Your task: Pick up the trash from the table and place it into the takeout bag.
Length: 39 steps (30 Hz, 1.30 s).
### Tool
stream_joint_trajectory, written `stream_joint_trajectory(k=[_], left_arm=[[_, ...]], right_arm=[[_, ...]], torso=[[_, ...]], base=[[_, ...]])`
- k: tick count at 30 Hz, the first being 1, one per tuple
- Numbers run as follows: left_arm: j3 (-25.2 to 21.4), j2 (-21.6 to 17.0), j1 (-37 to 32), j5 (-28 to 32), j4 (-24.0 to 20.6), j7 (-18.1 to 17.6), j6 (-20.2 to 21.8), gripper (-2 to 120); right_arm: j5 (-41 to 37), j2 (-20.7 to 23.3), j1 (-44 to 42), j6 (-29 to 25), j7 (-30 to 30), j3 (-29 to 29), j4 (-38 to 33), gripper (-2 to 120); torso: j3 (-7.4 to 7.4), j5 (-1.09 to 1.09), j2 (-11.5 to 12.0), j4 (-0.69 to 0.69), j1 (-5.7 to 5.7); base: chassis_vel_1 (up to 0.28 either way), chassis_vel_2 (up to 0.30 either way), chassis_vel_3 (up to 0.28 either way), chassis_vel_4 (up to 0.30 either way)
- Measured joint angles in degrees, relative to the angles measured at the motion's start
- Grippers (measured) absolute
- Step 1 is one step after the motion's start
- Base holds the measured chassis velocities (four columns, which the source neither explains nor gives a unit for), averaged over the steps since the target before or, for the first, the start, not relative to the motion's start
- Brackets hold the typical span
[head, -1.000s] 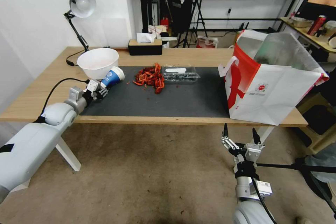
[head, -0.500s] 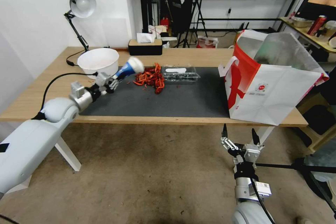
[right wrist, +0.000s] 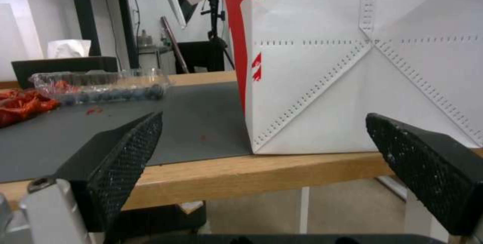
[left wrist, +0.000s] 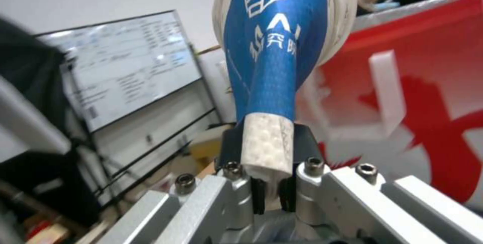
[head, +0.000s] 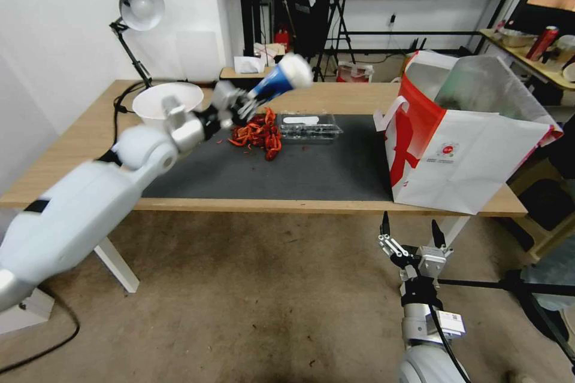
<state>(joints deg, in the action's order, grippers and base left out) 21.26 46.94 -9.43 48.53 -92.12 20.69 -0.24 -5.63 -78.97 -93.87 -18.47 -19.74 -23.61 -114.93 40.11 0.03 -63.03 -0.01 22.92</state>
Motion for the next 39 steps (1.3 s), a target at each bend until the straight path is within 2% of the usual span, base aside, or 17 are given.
stream_joint_trajectory(k=[2,3,6,7,10,11,16,20,28,39], left_arm=[[4.4,2.4,4.6,1.0,1.1,-0.6,0.4,3],[4.4,2.4,4.6,1.0,1.1,-0.6,0.4,3],[8.9,7.0,10.3,2.1,3.3,-1.3,0.9,3],[8.9,7.0,10.3,2.1,3.3,-1.3,0.9,3],[13.0,12.3,15.6,3.2,6.0,-2.1,1.0,3],[13.0,12.3,15.6,3.2,6.0,-2.1,1.0,3],[16.6,18.6,20.9,3.9,9.4,-2.3,1.1,3],[18.2,21.4,22.9,4.1,11.0,-2.4,1.1,3],[22.8,29.6,26.8,4.0,19.0,-2.2,0.8,3],[25.0,34.7,26.5,3.2,22.9,-2.4,0.1,3]], right_arm=[[0.0,-0.2,-0.1,0.0,0.0,-0.1,0.0,100],[0.0,-0.2,-0.1,0.0,0.0,-0.1,0.0,100],[0.1,-0.5,-0.3,-0.1,-0.1,-0.4,0.0,100],[0.1,-0.5,-0.3,-0.1,-0.1,-0.4,0.0,100],[0.1,-0.6,-0.4,-0.1,-0.1,-0.8,-0.1,100],[0.1,-0.6,-0.4,-0.1,-0.1,-0.8,-0.1,100],[0.1,-0.9,-0.3,-0.2,-0.2,-0.9,0.0,100],[0.1,-1.1,-0.1,-0.2,-0.2,-0.9,0.2,100],[0.1,-1.4,0.4,-0.3,-0.2,-0.8,0.6,100],[-0.1,-1.6,0.4,-0.6,-0.2,-1.1,0.9,100]], torso=[[0.01,-0.03,0.0,0.0,0.0],[0.01,-0.03,0.0,0.0,0.0],[0.01,-0.02,0.0,0.01,0.0],[0.01,-0.02,0.0,0.01,0.0],[0.01,-0.01,0.0,0.01,0.0],[0.01,-0.01,0.0,0.01,0.0],[0.01,-0.01,0.0,0.01,-0.01],[0.01,-0.01,0.0,0.01,-0.01],[0.01,-0.01,0.0,0.01,-0.01],[0.0,-0.03,0.0,0.02,-0.01]], base=[[0.0,0.0,0.0,0.0],[0.0,0.0,0.0,0.0],[0.0,0.0,0.0,0.0],[0.0,0.0,0.0,0.0],[0.0,0.0,0.0,0.0],[0.0,0.0,0.0,0.0],[0.0,0.0,0.0,0.0],[0.0,0.0,0.0,0.0],[0.0,0.0,0.0,0.0],[0.0,0.0,0.0,0.0]])
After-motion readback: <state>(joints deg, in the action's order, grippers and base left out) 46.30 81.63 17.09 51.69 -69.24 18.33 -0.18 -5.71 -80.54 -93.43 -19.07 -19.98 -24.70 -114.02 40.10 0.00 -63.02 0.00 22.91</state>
